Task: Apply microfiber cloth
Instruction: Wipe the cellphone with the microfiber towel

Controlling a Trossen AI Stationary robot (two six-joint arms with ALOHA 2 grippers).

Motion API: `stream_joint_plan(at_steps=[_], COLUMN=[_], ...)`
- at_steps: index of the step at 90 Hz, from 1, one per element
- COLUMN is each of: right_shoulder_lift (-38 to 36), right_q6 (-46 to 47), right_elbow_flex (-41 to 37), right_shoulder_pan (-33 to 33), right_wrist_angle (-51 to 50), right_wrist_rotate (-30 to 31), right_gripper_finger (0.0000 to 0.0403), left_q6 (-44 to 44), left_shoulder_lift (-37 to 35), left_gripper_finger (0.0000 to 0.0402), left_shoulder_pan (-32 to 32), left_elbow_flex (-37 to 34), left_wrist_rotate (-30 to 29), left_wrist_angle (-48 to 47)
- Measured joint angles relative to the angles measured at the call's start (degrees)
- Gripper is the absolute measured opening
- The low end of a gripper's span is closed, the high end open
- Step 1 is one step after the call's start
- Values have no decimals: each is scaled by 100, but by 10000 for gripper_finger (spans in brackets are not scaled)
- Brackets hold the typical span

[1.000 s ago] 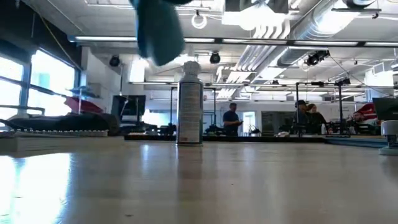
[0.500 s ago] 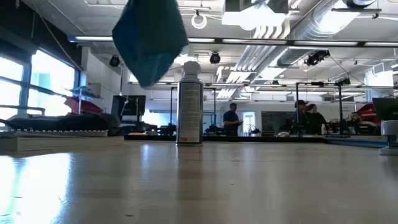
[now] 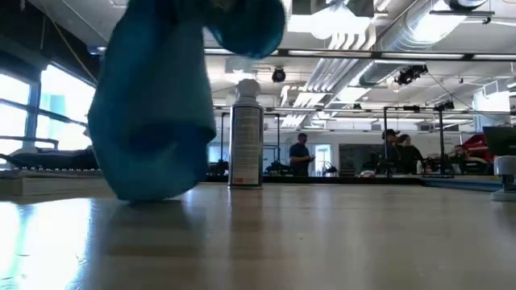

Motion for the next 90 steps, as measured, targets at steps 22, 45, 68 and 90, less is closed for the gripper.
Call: stream_joint_plan(at_steps=[22,45,68,90], right_shoulder_lift=[258,584,621,616], right_q6=[1446,1935,1536,1493], right_elbow_flex=[-22,-20,-13,-9], right_shoulder_pan=[482,1008,1330,1011], right_wrist_angle=[-1554,-1228,89,897], right_wrist_rotate=[-6,251,1085,556], right_gripper_finger=[0,1,55,163], left_q6=[-1113,-2849,-6539,-6757], left_shoulder_lift=[11,-536,-1316,-1309], left_gripper_finger=[11,11,11,11], left_shoulder_pan=[78,-43,-282,124], left_elbow_flex=[-9,-455,-1884,-2221], left_wrist_rotate=[-482,-939,-443,353], left_wrist_angle=[313,1016,1529,2790])
